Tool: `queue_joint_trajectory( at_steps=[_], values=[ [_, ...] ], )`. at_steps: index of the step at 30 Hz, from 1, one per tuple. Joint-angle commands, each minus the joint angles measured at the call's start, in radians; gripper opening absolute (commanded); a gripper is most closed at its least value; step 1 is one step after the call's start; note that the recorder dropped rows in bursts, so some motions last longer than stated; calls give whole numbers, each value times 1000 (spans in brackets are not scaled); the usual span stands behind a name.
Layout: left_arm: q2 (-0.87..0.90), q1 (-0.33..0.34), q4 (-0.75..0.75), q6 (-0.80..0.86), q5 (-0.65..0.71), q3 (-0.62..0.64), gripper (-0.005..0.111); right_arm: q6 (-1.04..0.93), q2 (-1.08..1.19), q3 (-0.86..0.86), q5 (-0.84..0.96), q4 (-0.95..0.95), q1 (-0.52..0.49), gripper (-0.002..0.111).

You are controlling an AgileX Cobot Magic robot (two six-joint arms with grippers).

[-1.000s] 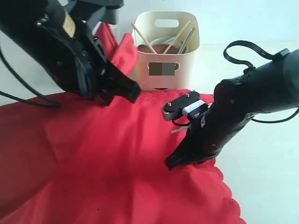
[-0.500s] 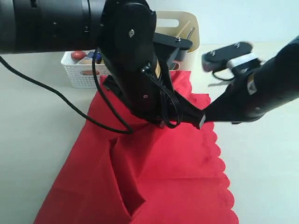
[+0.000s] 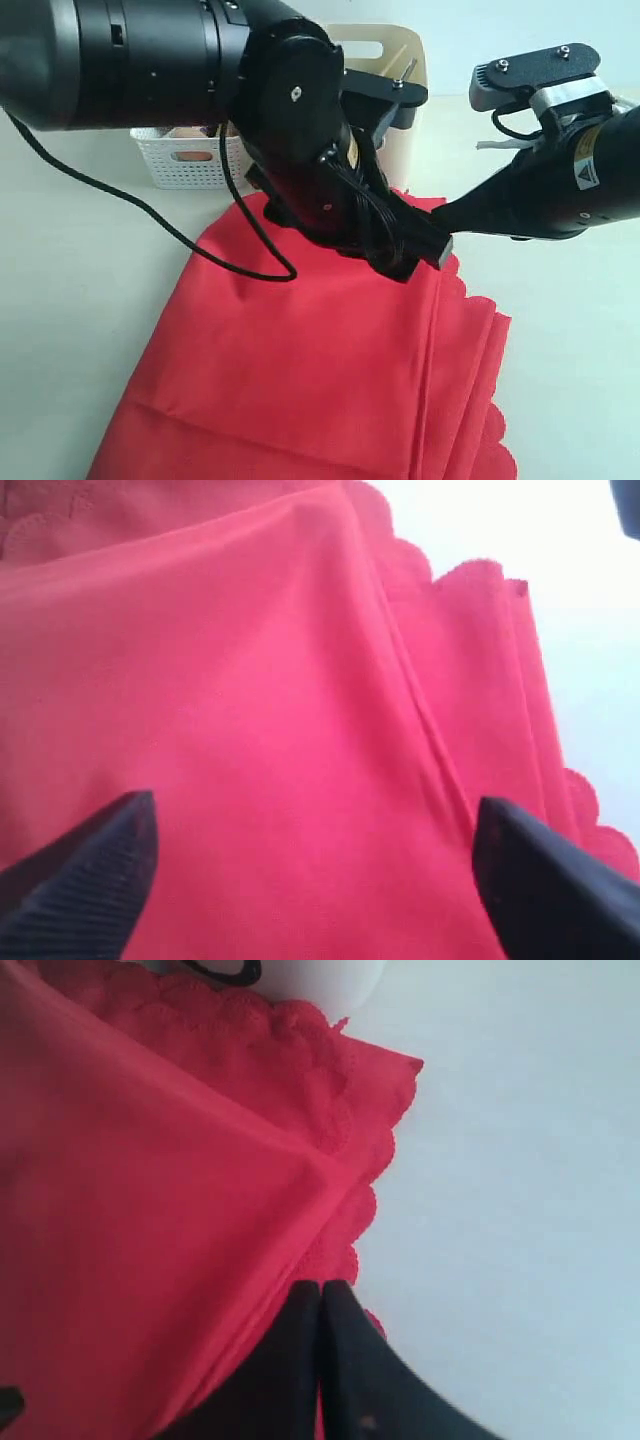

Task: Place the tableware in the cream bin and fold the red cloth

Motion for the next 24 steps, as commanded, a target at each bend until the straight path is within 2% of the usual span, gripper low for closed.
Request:
queue_joint_trajectory(
  at_steps=[1, 3, 6, 7, 9, 11, 14, 18, 21, 24],
  values=[
    [-109, 7, 14, 54, 19, -10, 70, 4, -1, 10, -15, -11, -6, 0],
    [-182, 20, 61, 50, 60, -10, 50, 4, -1, 20, -29, -15, -6, 0],
    [-296, 59, 127, 37, 133, -5, 6, 4, -1, 28, -53, -13, -6, 0],
    [-340, 71, 151, 25, 152, 3, 1, 2, -1, 28, -55, 1, -6, 0],
    [-423, 89, 188, -4, 174, 29, 2, -66, -1, 28, -71, 85, -6, 0],
    [-510, 91, 218, -25, 174, 66, 1, -226, 2, 28, -81, 243, -6, 0],
    [-653, 84, 224, -59, 123, 156, 1, -613, 39, 28, -84, 601, -4, 0],
    [-864, 77, 213, -78, -44, 345, 1, -1121, 138, 26, -31, 1061, 56, 0],
    [-1022, 77, 215, -113, -172, 511, 1, -1256, 228, 21, -61, 1202, 108, 0],
    [-1171, 77, 215, -158, -279, 663, 1, -1257, 334, -20, -90, 1204, 143, 0]
  ],
)
